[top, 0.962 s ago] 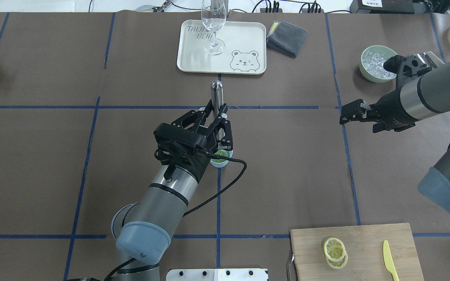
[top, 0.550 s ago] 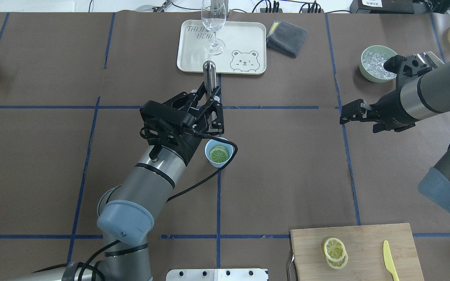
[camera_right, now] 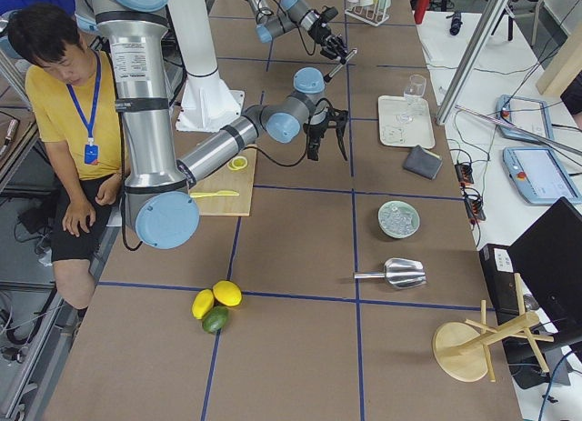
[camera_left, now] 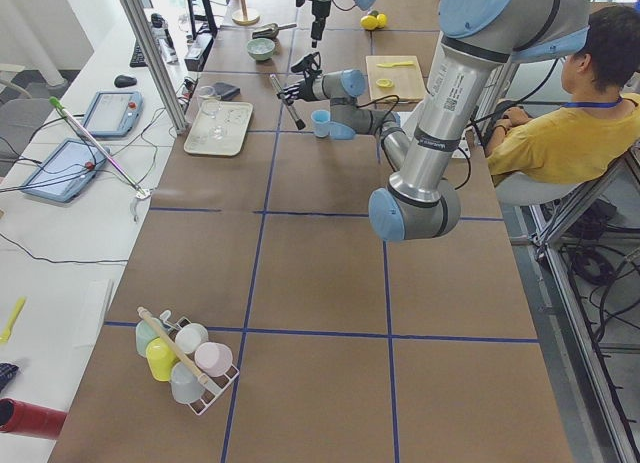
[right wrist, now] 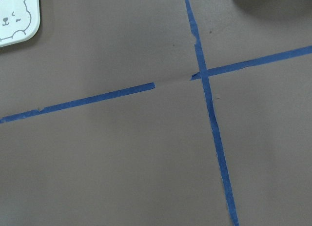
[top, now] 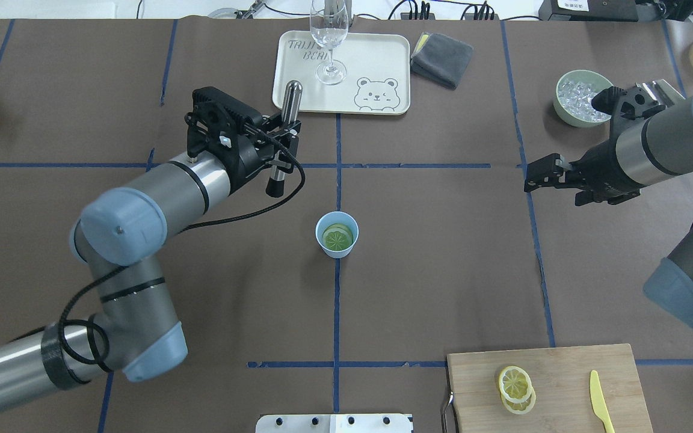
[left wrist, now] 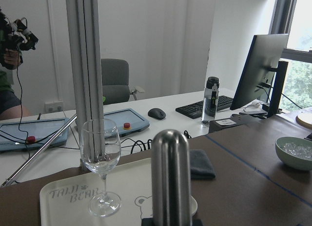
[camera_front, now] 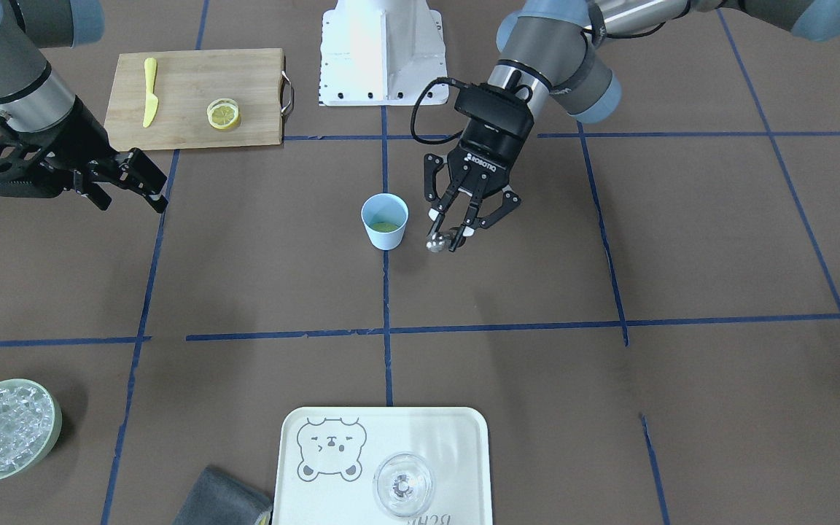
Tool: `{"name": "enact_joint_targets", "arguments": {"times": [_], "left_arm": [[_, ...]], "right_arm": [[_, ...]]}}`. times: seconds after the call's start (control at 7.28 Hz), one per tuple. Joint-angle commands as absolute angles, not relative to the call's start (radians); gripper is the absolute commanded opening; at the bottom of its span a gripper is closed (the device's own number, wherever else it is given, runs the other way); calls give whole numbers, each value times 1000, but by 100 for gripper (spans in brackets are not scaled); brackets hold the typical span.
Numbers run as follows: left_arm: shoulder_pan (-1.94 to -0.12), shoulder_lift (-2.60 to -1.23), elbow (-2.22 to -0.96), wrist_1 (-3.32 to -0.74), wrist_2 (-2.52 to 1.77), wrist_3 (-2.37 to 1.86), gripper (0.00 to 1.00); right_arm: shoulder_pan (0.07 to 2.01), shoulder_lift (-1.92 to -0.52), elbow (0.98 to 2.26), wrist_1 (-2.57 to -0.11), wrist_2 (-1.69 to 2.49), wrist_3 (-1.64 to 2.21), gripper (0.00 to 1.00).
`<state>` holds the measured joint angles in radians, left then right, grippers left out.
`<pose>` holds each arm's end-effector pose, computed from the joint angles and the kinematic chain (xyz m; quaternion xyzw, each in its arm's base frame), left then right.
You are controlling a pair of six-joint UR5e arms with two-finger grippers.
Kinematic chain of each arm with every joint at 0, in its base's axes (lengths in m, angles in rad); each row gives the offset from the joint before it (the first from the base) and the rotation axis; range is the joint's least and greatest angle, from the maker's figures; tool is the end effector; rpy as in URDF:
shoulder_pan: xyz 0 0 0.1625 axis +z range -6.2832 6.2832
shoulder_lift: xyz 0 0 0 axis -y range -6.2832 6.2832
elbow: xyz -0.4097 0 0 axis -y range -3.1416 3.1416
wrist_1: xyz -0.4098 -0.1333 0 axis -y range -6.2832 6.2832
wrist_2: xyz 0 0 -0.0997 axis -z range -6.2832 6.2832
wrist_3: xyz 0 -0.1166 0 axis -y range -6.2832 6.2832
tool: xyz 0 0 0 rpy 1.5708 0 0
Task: Squeeze lemon into cup
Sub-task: 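Lift the muddler out of the cup and carry it back with the left gripper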
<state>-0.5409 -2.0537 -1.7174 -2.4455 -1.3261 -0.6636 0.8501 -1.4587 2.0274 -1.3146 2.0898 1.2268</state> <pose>0.4663 -0.4685 0.1921 0.5159 0.4489 0.0500 0.7279 -0.2951 -0.4504 0.3444 0.0234 -0.4526 0.1221 0.8830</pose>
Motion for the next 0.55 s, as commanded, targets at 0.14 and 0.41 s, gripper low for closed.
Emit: {"name": "enact_joint_targets", "arguments": {"times": [0.14,0.41], "left_arm": [[-688,-1918,-1732,-2240,-1597,-740,0],[-800,-1895,-1750,-2177,-1829,-839,0]], "right_arm": [[848,-1459,2023,-1315,2088,1227,100],[850,-1459,2023,-1315,2088,1227,100]]}}
